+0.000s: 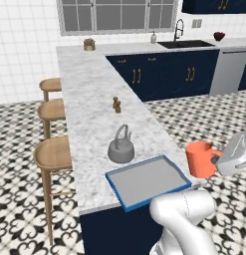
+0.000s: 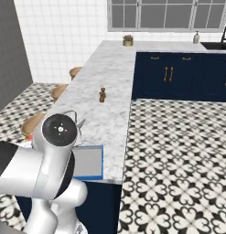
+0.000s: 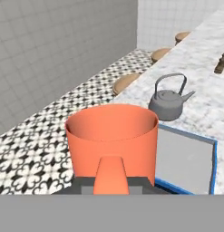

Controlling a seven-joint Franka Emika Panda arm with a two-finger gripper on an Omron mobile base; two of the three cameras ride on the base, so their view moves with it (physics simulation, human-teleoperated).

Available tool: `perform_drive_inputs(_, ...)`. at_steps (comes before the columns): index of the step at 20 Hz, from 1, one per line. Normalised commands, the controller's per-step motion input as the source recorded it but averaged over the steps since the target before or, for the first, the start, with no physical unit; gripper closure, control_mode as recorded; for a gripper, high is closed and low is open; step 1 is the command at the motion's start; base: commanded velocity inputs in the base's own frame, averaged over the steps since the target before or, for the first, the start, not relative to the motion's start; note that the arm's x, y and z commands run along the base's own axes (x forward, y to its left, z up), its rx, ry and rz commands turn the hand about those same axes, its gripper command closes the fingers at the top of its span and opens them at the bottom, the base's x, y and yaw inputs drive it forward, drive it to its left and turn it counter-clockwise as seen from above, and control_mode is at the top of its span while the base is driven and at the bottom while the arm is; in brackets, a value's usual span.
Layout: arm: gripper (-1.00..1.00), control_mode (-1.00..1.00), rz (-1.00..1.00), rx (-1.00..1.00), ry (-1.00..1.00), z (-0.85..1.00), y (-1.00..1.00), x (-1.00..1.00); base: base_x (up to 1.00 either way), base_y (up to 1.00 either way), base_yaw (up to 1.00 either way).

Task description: Pick the kettle from the counter and place it on the tray. Then pick the mug from the cabinet and place it on the tray. Then close the cabinet doors.

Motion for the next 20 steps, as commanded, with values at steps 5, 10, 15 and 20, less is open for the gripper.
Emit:
perform_drive_inputs(5,1.00,-1.00,0.24,0.03,-0.16,-0.80,0.00,0.51,0.00,0.00,0.00)
perform_drive_inputs(10,1.00,-1.00,0.27,0.08,-0.03,-0.75,-0.01,0.46,0.00,0.00,0.00)
perform_drive_inputs(15,1.00,-1.00,0.22,0.13,-0.04,-0.64,-0.07,0.33,0.00,0.00,0.00)
perform_drive_inputs(20,1.00,-1.00,0.13,0.09,-0.06,-0.51,-0.17,0.47,0.00,0.00,0.00)
